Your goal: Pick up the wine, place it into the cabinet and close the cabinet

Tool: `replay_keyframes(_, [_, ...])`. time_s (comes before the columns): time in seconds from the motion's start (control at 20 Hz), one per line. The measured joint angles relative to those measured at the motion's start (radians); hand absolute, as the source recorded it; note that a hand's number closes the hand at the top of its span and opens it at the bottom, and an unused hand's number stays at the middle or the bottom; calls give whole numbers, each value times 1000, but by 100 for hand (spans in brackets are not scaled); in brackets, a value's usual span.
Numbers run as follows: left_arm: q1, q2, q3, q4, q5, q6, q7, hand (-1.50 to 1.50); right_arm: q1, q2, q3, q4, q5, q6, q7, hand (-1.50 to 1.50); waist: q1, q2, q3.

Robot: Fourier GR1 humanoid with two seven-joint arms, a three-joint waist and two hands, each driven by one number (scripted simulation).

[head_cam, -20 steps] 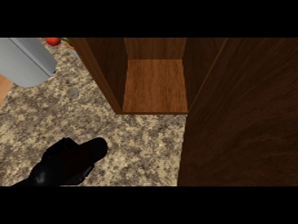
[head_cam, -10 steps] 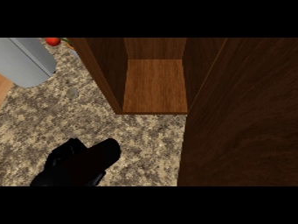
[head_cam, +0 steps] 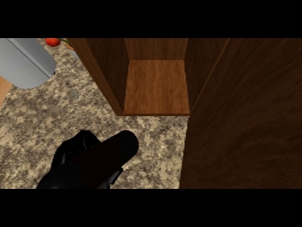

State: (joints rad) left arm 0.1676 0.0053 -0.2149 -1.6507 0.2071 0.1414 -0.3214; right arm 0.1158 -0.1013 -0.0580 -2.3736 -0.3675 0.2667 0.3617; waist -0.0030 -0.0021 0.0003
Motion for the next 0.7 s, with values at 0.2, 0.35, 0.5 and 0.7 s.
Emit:
replay_keyframes(0.2, [-60,-3,-51,-10,-17,76,46,150,2,-3,-20,3,0,8,-11,-150,-1,1,0])
replay_keyframes(0.35, [-122,-4,-82,-10,-15,135,90,150,-6,-11,-39,4,-3,10,-6,-150,-3,1,0])
replay_keyframes(0.5, [-204,-5,-105,4,-16,194,149,150,-8,-17,-59,6,-6,15,-8,-150,-4,1,0])
replay_keyframes(0.7, [-302,-5,-141,72,7,272,162,150,4,-16,-84,12,-11,34,-29,-150,-6,1,0])
